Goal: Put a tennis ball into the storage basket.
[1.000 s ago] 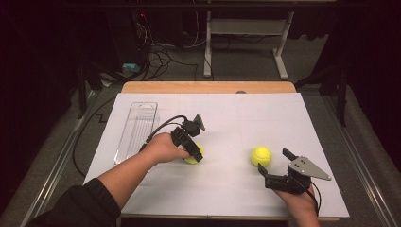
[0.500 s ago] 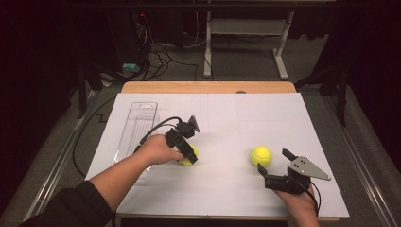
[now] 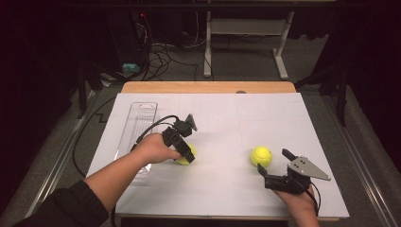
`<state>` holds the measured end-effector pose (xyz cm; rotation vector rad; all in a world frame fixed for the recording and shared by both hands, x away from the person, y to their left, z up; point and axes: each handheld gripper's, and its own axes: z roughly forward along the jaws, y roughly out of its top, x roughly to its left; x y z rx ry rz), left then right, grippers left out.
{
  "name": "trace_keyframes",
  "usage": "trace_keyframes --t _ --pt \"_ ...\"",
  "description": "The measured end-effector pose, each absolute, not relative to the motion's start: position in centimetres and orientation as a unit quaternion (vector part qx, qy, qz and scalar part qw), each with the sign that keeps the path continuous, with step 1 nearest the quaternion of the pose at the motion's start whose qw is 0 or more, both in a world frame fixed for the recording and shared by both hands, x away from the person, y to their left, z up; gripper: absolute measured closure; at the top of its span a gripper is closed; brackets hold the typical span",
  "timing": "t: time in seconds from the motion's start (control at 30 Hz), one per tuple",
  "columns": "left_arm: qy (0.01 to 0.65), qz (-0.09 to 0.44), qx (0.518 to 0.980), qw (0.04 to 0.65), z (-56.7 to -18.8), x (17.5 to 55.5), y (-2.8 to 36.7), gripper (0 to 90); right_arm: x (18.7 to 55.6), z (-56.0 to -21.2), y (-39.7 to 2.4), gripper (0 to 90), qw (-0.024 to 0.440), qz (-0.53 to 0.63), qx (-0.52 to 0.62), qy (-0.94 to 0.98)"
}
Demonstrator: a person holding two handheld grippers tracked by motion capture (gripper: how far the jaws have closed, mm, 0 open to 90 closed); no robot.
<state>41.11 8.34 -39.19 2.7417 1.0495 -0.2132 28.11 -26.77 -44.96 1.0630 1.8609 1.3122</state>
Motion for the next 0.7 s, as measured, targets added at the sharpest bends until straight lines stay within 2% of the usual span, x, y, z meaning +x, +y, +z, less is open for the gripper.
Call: trace_keyframes --t 0.7 --pt "0.366 -0.066 0.922 0.109 -36.8 41.6 10.0 26.8 28.1 -45.0 -26.7 0.0 0.31 0.497 0.401 0.704"
